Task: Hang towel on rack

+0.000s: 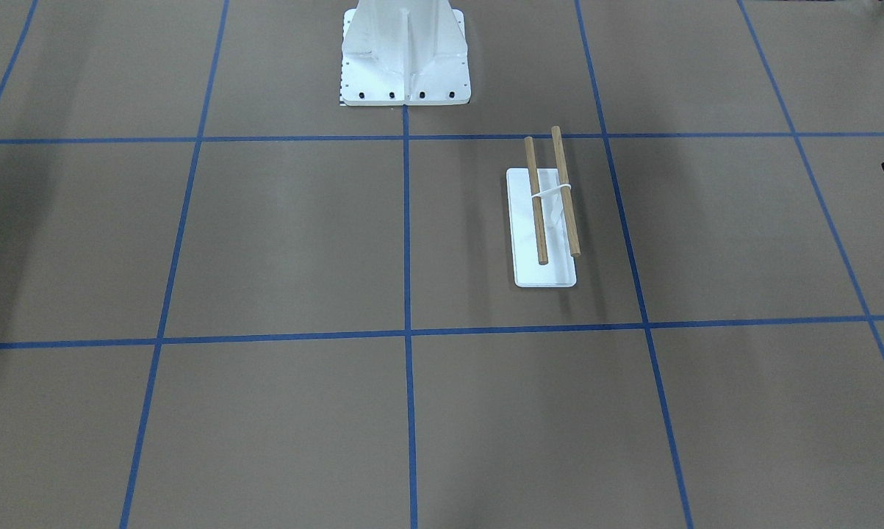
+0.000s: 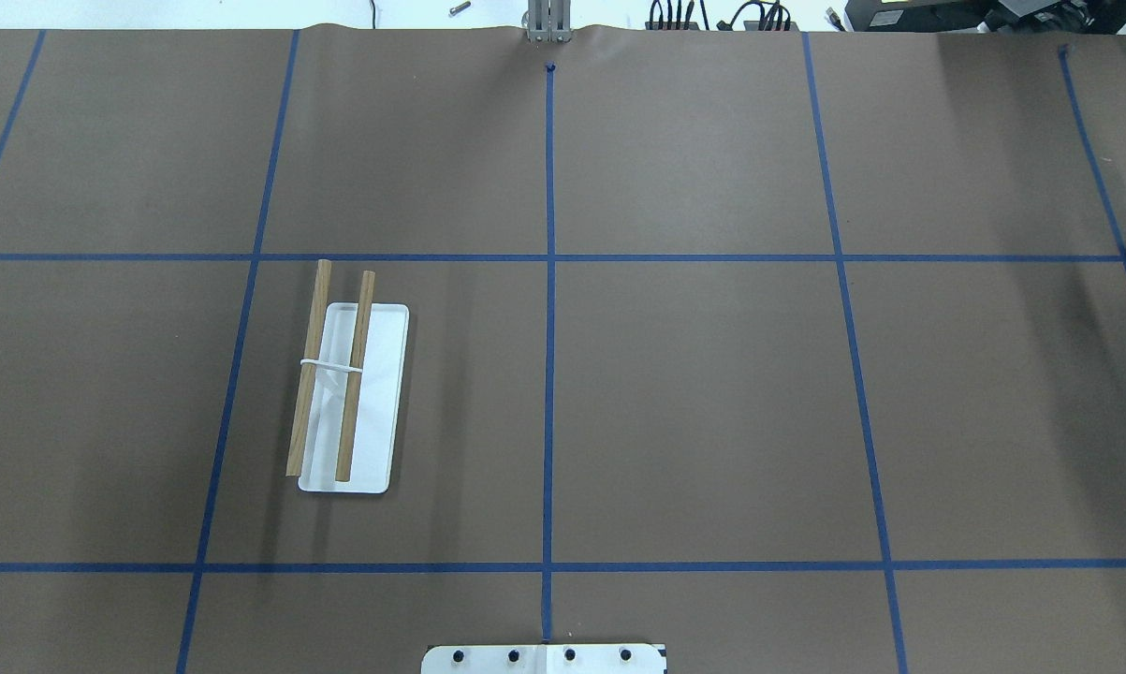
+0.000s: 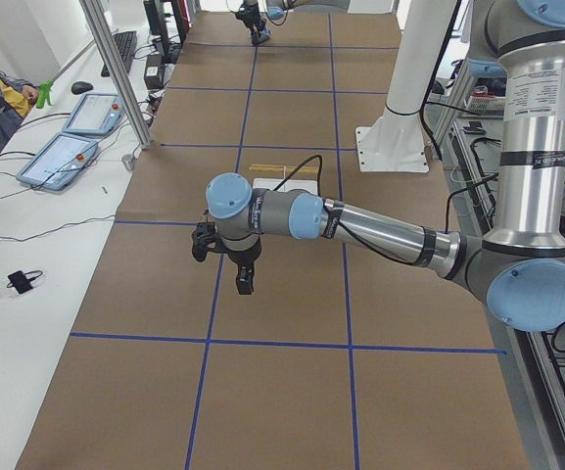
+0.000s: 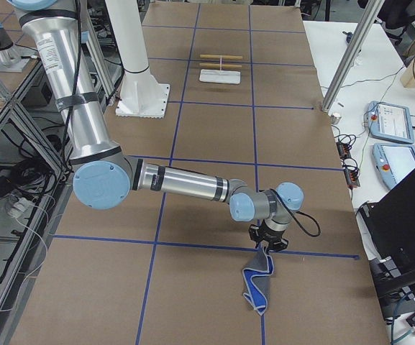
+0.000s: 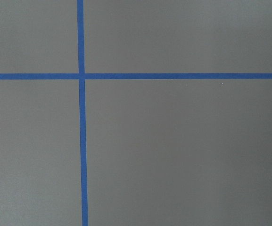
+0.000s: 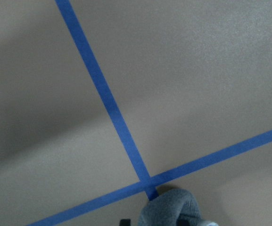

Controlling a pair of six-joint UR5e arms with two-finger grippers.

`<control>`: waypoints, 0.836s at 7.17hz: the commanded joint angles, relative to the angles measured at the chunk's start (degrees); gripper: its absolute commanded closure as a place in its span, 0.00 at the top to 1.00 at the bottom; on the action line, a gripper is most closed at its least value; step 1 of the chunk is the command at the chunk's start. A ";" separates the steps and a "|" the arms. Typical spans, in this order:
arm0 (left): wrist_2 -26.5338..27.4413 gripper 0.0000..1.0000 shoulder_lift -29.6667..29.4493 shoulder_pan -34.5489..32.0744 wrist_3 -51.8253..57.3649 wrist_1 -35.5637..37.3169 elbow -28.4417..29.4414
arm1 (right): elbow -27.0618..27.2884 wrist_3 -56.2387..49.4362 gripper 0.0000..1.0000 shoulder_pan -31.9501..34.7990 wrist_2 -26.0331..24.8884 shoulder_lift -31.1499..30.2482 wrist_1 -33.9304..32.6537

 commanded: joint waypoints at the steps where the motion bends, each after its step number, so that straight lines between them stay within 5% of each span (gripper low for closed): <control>1: 0.02 0.98 0.15 -0.01 0.08 0.00 0.14 | -0.01 0.20 0.00 0.09 0.13 0.34 -0.27; 4: 0.02 0.98 0.15 -0.01 0.09 0.00 0.40 | 4.09 1.24 0.00 4.38 0.57 5.86 -14.52; 6: -0.07 0.98 -0.29 0.07 0.00 -0.09 0.14 | 25.11 32.34 0.00 5.54 0.22 4.58 -33.51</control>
